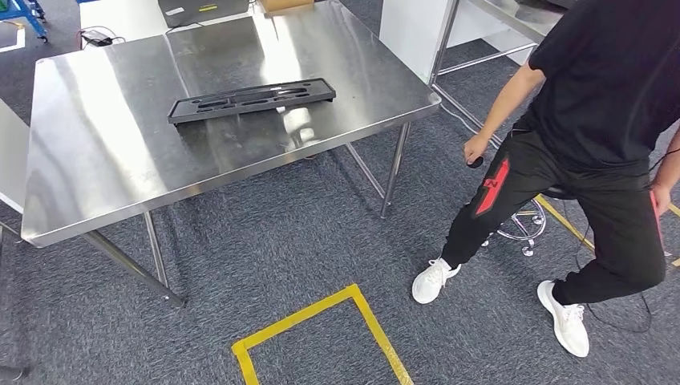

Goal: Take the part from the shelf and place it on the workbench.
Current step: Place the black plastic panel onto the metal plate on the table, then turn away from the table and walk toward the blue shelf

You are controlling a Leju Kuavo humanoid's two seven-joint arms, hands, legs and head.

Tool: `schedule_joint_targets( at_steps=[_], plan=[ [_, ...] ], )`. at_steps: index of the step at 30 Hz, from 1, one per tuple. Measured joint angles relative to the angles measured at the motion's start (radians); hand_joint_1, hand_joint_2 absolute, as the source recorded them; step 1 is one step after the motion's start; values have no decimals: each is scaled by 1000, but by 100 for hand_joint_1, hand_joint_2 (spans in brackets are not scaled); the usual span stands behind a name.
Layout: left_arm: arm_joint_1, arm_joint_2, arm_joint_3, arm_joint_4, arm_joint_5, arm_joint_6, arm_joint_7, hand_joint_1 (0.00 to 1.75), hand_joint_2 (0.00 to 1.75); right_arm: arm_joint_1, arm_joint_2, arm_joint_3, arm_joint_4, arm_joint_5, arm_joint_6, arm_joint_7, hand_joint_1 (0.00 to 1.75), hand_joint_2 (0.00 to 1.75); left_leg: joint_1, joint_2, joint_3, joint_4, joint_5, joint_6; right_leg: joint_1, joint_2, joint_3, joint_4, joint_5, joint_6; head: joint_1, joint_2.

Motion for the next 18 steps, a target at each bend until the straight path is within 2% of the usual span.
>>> schedule_joint_targets(
  at_steps=[1,2,3,4,5,6,7,8,9,10,12,13,14,15,16,17,18],
  plan=[
    [3,1,-1,0,-2,-4,-1,0,0,0,0,0,0,0,1,1,0,0,-2,15,-1,-1,1,1,-2,-25,-32,63,-31,0,2,0],
    [7,2,-1,0,-3,-6,-2,0,0,0,0,0,0,1,2,3,0,0,-4,32,-3,-1,2,2,-4,-36,-65,133,-61,2,3,0],
    [11,2,-1,0,-3,-7,-2,0,0,1,1,0,0,2,3,6,0,0,-5,49,-5,-1,2,2,-7,-41,-88,184,-78,8,3,0],
    [14,2,-1,0,-3,-6,-2,0,0,3,3,0,0,5,4,9,0,0,-5,65,-6,0,2,2,-10,-43,-92,203,-81,17,3,0],
    [15,2,-1,0,-2,-5,-1,0,0,6,4,0,1,9,4,12,0,0,-5,78,-7,0,2,1,-13,-48,-73,177,-68,28,4,0],
    [16,1,-1,1,-2,-3,0,0,0,9,6,0,1,14,4,14,0,0,-5,90,-6,1,1,-1,-16,-58,-34,111,-44,40,4,0],
    [15,1,-1,1,-1,-1,2,0,0,10,7,0,1,19,5,15,0,0,-6,100,-5,3,1,-5,-18,-83,12,31,-20,46,4,0],
    [16,2,-1,1,1,1,3,0,0,10,8,1,2,23,6,15,0,0,-8,110,-3,4,-1,-10,-17,-108,49,-35,2,47,3,0],
    [16,2,-1,1,2,3,4,0,0,9,10,1,2,25,7,15,0,0,-10,119,0,5,-4,-17,-16,-126,70,-78,16,41,2,0],
    [17,3,-1,1,2,4,5,0,0,8,11,1,2,27,8,15,0,0,-13,129,4,6,-6,-23,-14,-135,74,-93,23,31,2,0],
    [16,2,-1,1,5,8,7,0,0,7,12,1,2,31,11,15,0,0,-12,147,10,4,-8,-36,-14,-114,66,-93,30,12,0,0],
    [16,2,-1,1,7,12,7,0,0,8,13,2,2,34,12,15,0,0,-9,141,9,11,-16,-42,-17,-102,66,-94,34,4,-1,0],
    [16,2,-1,1,10,17,8,0,0,7,14,2,2,37,14,15,0,0,-5,119,0,33,-37,-47,-21,-91,65,-96,39,-6,-1,0],
    [17,2,-1,1,14,22,8,0,0,7,15,3,2,41,14,15,0,0,-2,89,-18,77,-70,-51,-25,-80,64,-97,44,-14,-2,0],
    [19,2,-1,1,16,27,9,0,0,7,17,4,2,44,14,15,0,0,0,55,-45,143,-113,-53,-25,-69,61,-96,48,-20,-3,0],
    [22,1,0,1,18,31,10,0,0,7,17,6,2,48,14,16,0,0,1,34,-77,216,-152,-53,-22,-57,57,-95,51,-25,-4,0],
    [25,1,0,1,19,35,11,0,0,8,19,8,3,52,15,17,0,0,1,24,-104,277,-176,-53,-20,-43,53,-94,53,-27,-4,0]
  ],
)
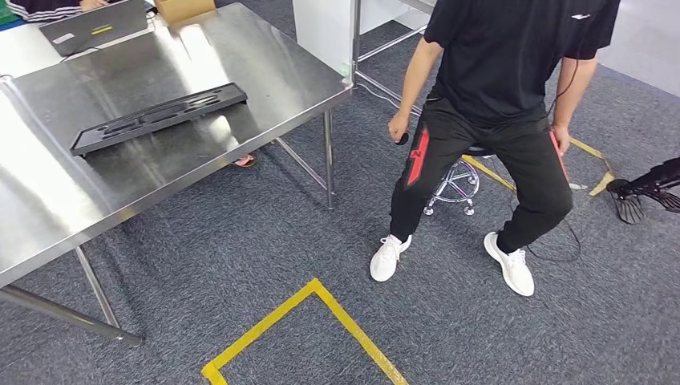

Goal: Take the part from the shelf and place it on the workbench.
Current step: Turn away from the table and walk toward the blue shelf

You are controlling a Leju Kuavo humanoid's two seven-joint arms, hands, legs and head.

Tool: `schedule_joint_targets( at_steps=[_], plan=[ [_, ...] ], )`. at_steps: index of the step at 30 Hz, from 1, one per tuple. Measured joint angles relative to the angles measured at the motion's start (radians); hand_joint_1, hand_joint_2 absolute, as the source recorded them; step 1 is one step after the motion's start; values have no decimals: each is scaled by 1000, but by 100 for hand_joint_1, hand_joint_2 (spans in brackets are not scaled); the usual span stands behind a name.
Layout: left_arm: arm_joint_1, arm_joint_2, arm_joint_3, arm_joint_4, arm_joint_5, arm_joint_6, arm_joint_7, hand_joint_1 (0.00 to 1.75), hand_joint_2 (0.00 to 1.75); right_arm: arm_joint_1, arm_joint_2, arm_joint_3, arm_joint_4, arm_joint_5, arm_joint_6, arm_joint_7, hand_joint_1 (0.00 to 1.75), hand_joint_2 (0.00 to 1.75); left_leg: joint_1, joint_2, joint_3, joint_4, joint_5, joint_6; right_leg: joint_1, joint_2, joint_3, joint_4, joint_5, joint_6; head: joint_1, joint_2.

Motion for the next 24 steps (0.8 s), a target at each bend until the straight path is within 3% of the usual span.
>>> schedule_joint_targets(
  at_steps=[1,2,3,5,7,9,10,12,13,14,16,17,18,20,22,23,24],
  plan=[
    [2,0,0,0,1,4,1,0,0,1,1,3,0,5,0,1,0,0,0,-4,-13,31,-4,1,2,15,-3,1,1,-1,0,0],
    [4,0,1,0,3,9,1,0,0,1,2,7,1,10,0,3,0,0,0,-6,-7,19,15,3,3,30,-4,4,3,-1,0,0],
    [4,0,1,0,6,13,0,0,0,1,3,10,1,15,1,6,0,0,1,-11,17,-31,49,5,3,44,-4,6,3,0,0,0],
    [4,-1,4,0,11,21,-1,0,0,0,4,16,2,24,1,11,0,0,5,-50,84,-170,115,11,6,71,-8,14,3,4,0,0],
    [4,-2,8,0,15,26,-1,0,0,-3,4,22,2,32,1,14,0,0,4,-78,114,-241,138,16,10,93,-18,20,7,14,1,0],
    [4,-5,10,0,17,30,0,0,0,-2,4,28,2,38,0,14,0,0,-2,-62,112,-247,142,25,10,113,-31,18,15,31,1,0],
    [3,-7,11,0,18,33,0,0,0,0,3,30,2,40,0,14,0,0,-4,-50,112,-251,148,34,10,103,-39,23,14,37,1,0],
    [3,-9,11,0,18,36,2,0,0,-1,4,35,3,43,-1,14,0,0,-3,-22,110,-261,159,51,11,54,-74,81,-20,39,5,0],
    [4,-9,11,0,18,38,4,0,0,-2,4,37,3,44,-1,13,0,0,-4,-7,107,-263,162,56,9,24,-102,140,-52,36,6,0],
    [6,-9,11,0,18,39,6,0,0,-4,5,39,3,47,-1,13,0,0,-5,8,105,-263,163,58,9,9,-135,211,-87,35,9,0],
    [7,-10,12,0,18,41,8,0,0,-4,5,43,3,53,-2,11,0,0,-7,38,101,-263,164,58,7,2,-176,314,-126,43,8,0],
    [7,-11,13,0,18,41,9,0,0,-3,5,45,3,56,-2,10,0,0,-7,52,100,-263,164,58,6,-1,-166,312,-123,51,9,0],
    [7,-13,13,0,18,41,9,0,0,-3,4,47,3,58,-2,9,0,0,-7,65,100,-263,164,57,5,-8,-135,266,-107,61,9,0],
    [6,-18,13,0,16,40,9,0,0,-4,4,50,3,60,-2,6,0,0,-10,88,104,-261,162,51,5,-56,-40,111,-62,72,9,0],
    [5,-20,13,0,12,40,10,0,0,-9,4,52,3,60,-3,4,0,0,-16,108,111,-260,156,38,9,-97,9,20,-35,62,8,0],
    [4,-21,13,0,11,40,10,0,0,-11,4,52,3,60,-3,4,0,0,-17,119,115,-261,154,31,13,-98,9,13,-31,53,7,0],
    [2,-22,14,0,11,40,10,0,0,-12,4,53,3,60,-3,3,0,0,-16,130,120,-262,153,24,14,-85,7,11,-28,44,6,0]
  ],
)
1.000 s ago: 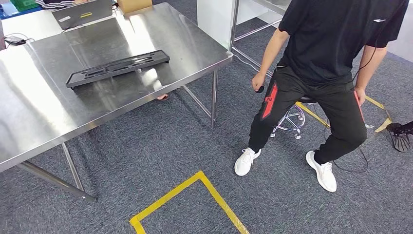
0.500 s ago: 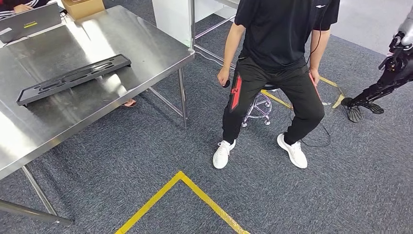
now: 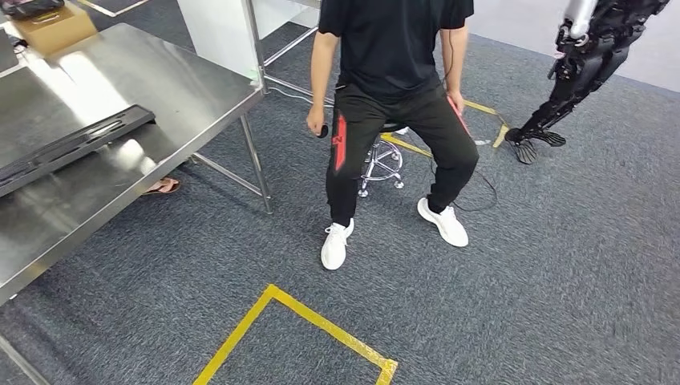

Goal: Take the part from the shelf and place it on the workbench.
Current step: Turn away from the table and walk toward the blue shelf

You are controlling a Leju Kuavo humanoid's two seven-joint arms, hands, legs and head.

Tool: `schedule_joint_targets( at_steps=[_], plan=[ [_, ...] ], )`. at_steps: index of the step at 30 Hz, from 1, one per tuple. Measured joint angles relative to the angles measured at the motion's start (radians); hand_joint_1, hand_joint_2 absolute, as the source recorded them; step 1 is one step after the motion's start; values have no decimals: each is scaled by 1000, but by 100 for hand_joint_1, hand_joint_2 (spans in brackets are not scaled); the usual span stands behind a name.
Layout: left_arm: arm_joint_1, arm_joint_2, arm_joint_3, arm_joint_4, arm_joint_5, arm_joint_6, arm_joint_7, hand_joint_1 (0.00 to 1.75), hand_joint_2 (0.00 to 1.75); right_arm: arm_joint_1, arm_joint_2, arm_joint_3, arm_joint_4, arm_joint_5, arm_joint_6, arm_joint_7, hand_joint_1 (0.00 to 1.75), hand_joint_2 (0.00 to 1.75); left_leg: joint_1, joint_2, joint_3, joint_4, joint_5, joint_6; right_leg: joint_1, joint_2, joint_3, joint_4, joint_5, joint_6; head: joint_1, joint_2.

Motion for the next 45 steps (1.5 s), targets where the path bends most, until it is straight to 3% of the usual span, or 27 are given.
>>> schedule_joint_targets(
  at_steps=[1,3,5,7,9,10,12,14,16,18,20,22,23,24,25,27,29,31,32,34,36,37,38,40,42,43,45],
  plan=[
    [-2,-1,0,0,0,0,0,0,0,0,0,0,0,0,0,0,0,0,4,2,2,2,-4,-7,-5,13,1,-2,3,-9,-1,0],
    [-3,-2,0,0,0,0,1,0,0,0,0,1,0,-2,0,0,0,0,10,-41,-10,42,-40,-18,-14,38,4,-7,12,-27,-3,0],
    [0,-2,0,0,-1,0,1,0,0,-1,-1,2,0,-3,0,0,0,0,15,-109,-59,158,-112,-23,-15,63,2,-7,18,-38,-6,0],
    [4,-2,0,1,-2,-4,1,0,0,0,-2,2,0,-4,0,0,0,0,16,-133,-114,271,-154,-25,-10,92,-2,-5,20,-40,-7,0],
    [4,-2,0,1,-6,-14,-2,0,0,0,-3,2,0,-13,1,0,0,0,18,-139,-115,257,-117,-24,-8,123,-3,1,20,-40,-7,0],
    [3,-1,0,1,-11,-21,-6,0,0,-1,-3,1,0,-20,2,0,0,0,20,-147,-92,199,-76,-23,-8,138,-3,4,19,-39,-7,0],
    [2,0,-2,1,-27,-37,-13,0,0,-4,-5,-4,0,-42,3,-2,0,0,26,-193,-44,80,-18,-20,-5,165,-9,13,18,-35,-7,0],
    [-1,3,-7,1,-44,-51,-17,0,0,-5,-6,-17,0,-66,3,-5,0,0,24,-218,-28,34,-7,-14,-3,187,-24,17,21,-23,-6,0],
    [-7,4,-13,1,-53,-60,-17,0,0,-1,-7,-30,0,-80,1,-8,0,0,19,-195,-29,26,1,0,-4,204,-39,16,28,-7,-6,0],
    [-15,5,-18,0,-57,-63,-17,0,0,3,-7,-41,0,-86,-3,-12,0,0,18,-169,-27,13,12,19,-4,172,-63,49,11,-3,-4,0],
    [-19,7,-22,0,-59,-63,-16,0,0,2,-6,-46,0,-87,-5,-17,0,0,16,-139,-28,5,18,29,-3,113,-119,161,-46,-10,1,0],
    [-20,9,-24,0,-60,-63,-15,0,0,2,-6,-50,0,-87,-6,-19,0,0,12,-106,-32,6,19,30,-5,90,-177,289,-98,-10,3,0],
    [-20,9,-25,0,-62,-63,-14,0,0,3,-6,-52,0,-87,-6,-20,0,0,11,-90,-32,6,18,30,-7,86,-184,313,-105,-4,2,0],
    [-21,8,-27,0,-63,-63,-14,0,0,5,-7,-54,0,-87,-6,-20,0,0,11,-76,-32,6,18,29,-8,82,-169,294,-96,5,2,0],
    [-22,8,-29,0,-64,-62,-14,0,0,6,-7,-56,0,-86,-6,-20,0,0,12,-63,-31,6,17,27,-11,71,-131,234,-75,14,3,0],
    [-24,8,-32,0,-66,-60,-13,0,0,4,-8,-59,0,-81,-5,-21,0,0,9,-41,-27,8,14,17,-12,23,-41,83,-30,25,3,0],
    [-26,10,-33,-1,-68,-57,-11,0,0,1,-8,-60,0,-77,-3,-24,0,0,5,-22,-19,9,8,2,-7,-5,-4,13,-7,14,0,0],
    [-28,10,-33,-1,-67,-55,-9,0,0,3,-8,-61,0,-76,0,-25,0,0,7,-2,-11,6,5,-12,-3,15,-8,9,0,-5,-3,0],
    [-29,9,-33,-1,-67,-54,-9,0,0,4,-8,-61,0,-76,2,-24,0,0,11,-9,-10,10,-2,-19,-5,26,-7,7,3,-12,-4,0],
    [-28,8,-33,-1,-69,-53,-8,0,0,4,-9,-62,0,-76,2,-20,0,0,16,-62,-34,72,-50,-27,-14,48,-3,2,10,-29,-7,0],
    [-23,8,-33,0,-73,-53,-6,0,0,4,-10,-62,0,-75,3,-17,0,0,18,-121,-96,210,-127,-28,-12,72,-5,2,13,-40,-10,0],
    [-20,8,-33,0,-74,-52,-4,0,0,4,-11,-62,0,-75,3,-17,0,0,18,-132,-127,276,-153,-28,-9,86,-6,2,13,-42,-10,0],
    [-18,9,-33,1,-75,-51,-2,0,0,5,-11,-62,0,-75,3,-16,0,0,18,-136,-146,311,-158,-28,-6,101,-6,3,14,-43,-11,0],
    [-17,10,-33,1,-75,-49,2,0,0,6,-11,-62,0,-75,3,-16,0,0,19,-141,-131,265,-106,-23,-3,131,-1,3,13,-42,-11,0],
    [-17,12,-33,1,-75,-47,6,0,0,6,-11,-63,0,-74,2,-16,0,0,20,-177,-77,132,-27,-16,0,161,1,7,12,-40,-11,0],
    [-17,13,-33,1,-75,-45,7,0,0,4,-11,-63,0,-73,2,-16,0,0,22,-198,-57,78,-4,-15,3,173,-2,12,11,-38,-10,0],
    [-16,14,-33,2,-74,-41,9,0,0,3,-12,-63,0,-70,0,-16,0,0,20,-218,-43,33,6,-12,6,195,-16,17,11,-29,-10,0]
  ],
)
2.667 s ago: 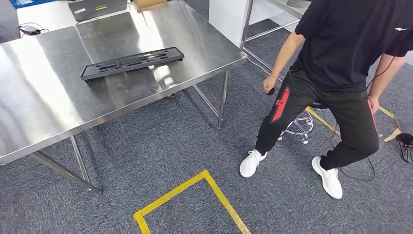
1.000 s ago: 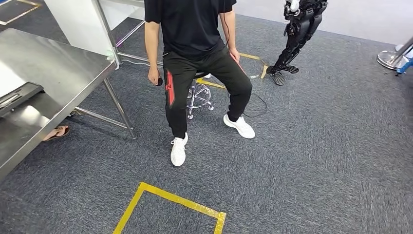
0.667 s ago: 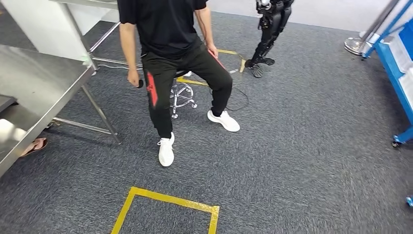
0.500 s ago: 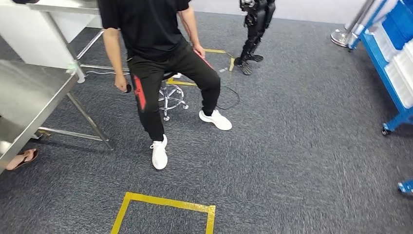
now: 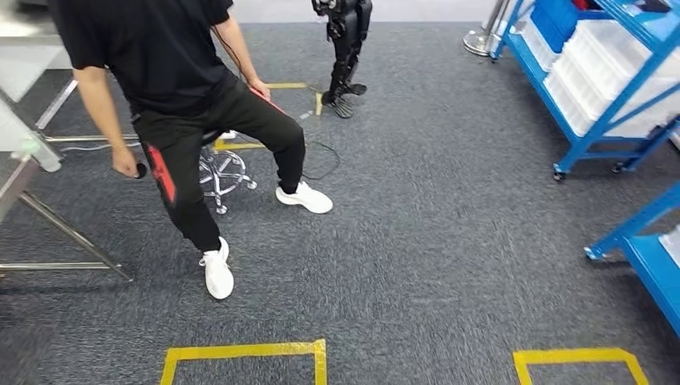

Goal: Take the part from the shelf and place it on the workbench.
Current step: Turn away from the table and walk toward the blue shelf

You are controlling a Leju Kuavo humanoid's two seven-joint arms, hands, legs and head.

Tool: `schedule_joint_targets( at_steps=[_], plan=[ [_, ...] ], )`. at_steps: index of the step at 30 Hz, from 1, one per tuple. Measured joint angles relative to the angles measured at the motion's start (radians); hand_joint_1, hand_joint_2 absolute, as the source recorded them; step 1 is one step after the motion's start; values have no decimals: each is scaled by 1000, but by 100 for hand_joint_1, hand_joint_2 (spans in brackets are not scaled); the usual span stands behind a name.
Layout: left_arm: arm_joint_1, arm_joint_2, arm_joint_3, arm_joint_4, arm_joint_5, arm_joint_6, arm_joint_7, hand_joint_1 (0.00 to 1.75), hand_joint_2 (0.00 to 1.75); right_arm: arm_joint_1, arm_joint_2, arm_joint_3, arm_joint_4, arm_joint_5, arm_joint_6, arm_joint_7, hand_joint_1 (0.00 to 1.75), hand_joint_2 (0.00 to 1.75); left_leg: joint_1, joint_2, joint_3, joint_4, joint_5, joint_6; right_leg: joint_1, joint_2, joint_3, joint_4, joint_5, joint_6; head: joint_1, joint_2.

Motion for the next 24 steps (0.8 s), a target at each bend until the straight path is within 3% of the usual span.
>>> schedule_joint_targets(
  at_steps=[2,4,6,8,9,10,11,12,14,15,17,19,21,22,23,24],
  plan=[
    [0,-2,0,1,2,3,1,0,0,2,-2,0,0,5,-1,0,0,0,-3,23,4,-10,3,9,-2,11,-14,3,1,12,0,0],
    [1,-4,0,1,4,4,1,0,0,3,-4,0,0,10,-3,0,0,0,-3,48,9,-21,9,23,-2,-31,-42,51,-24,14,2,0],
    [2,-5,0,1,3,3,1,0,0,1,-5,0,0,18,-5,0,0,0,-6,78,11,-26,11,32,-2,-88,-105,174,-81,9,5,0],
    [3,-4,0,1,1,3,0,0,0,0,-8,0,0,27,-7,3,0,0,-8,109,10,-26,9,34,-8,-105,-161,284,-120,14,6,0],
    [4,-4,0,1,0,3,0,0,0,1,-10,0,0,31,-8,5,0,0,-8,122,10,-25,8,33,-12,-109,-163,289,-117,23,6,0],
    [4,-4,0,1,0,3,0,0,0,2,-13,0,0,34,-8,8,0,0,-8,135,11,-25,7,30,-16,-115,-142,253,-100,35,6,0],
    [4,-4,0,1,0,3,0,0,0,3,-16,0,0,35,-8,9,0,0,-7,147,13,-24,5,26,-22,-132,-104,184,-75,47,6,0],
    [4,-2,0,1,1,3,1,0,0,2,-18,0,0,36,-9,10,0,0,-8,158,16,-23,1,21,-25,-161,-63,109,-49,55,7,0],
    [5,2,1,1,1,3,1,0,0,-1,-21,0,0,36,-9,10,0,0,-13,178,25,-21,-8,6,-24,-206,-11,18,-15,53,5,0],
    [4,3,1,1,1,3,1,0,0,-2,-22,0,0,36,-9,10,0,0,-14,190,31,-21,-13,-1,-20,-211,-8,9,-10,46,4,0],
    [2,4,1,2,2,3,1,0,0,-2,-25,0,0,36,-10,10,0,0,-8,203,42,-20,-21,-14,-21,-184,-10,9,-6,29,2,0],
    [1,3,0,2,2,3,1,0,0,-2,-27,0,0,36,-10,10,0,0,0,163,33,14,-53,-24,-25,-160,-6,7,-4,13,-1,0],
    [4,3,0,2,1,-3,2,0,0,-3,-28,0,0,33,-11,6,0,0,2,104,-17,128,-123,-24,-21,-137,-5,7,-1,-1,-3,0],
    [6,3,0,3,1,-11,4,0,0,-2,-29,0,0,28,-11,0,0,0,2,91,-51,197,-153,-22,-17,-123,-6,7,0,-6,-4,0],
    [8,3,0,3,3,-24,7,0,0,-2,-29,-1,0,20,-8,-10,0,0,2,85,-78,248,-169,-20,-13,-108,-6,7,0,-9,-4,0],
    [9,3,0,3,5,-39,11,0,0,-1,-29,-3,0,11,-4,-22,0,0,2,83,-91,266,-163,-17,-10,-93,-6,8,0,-9,-4,0]
  ],
)
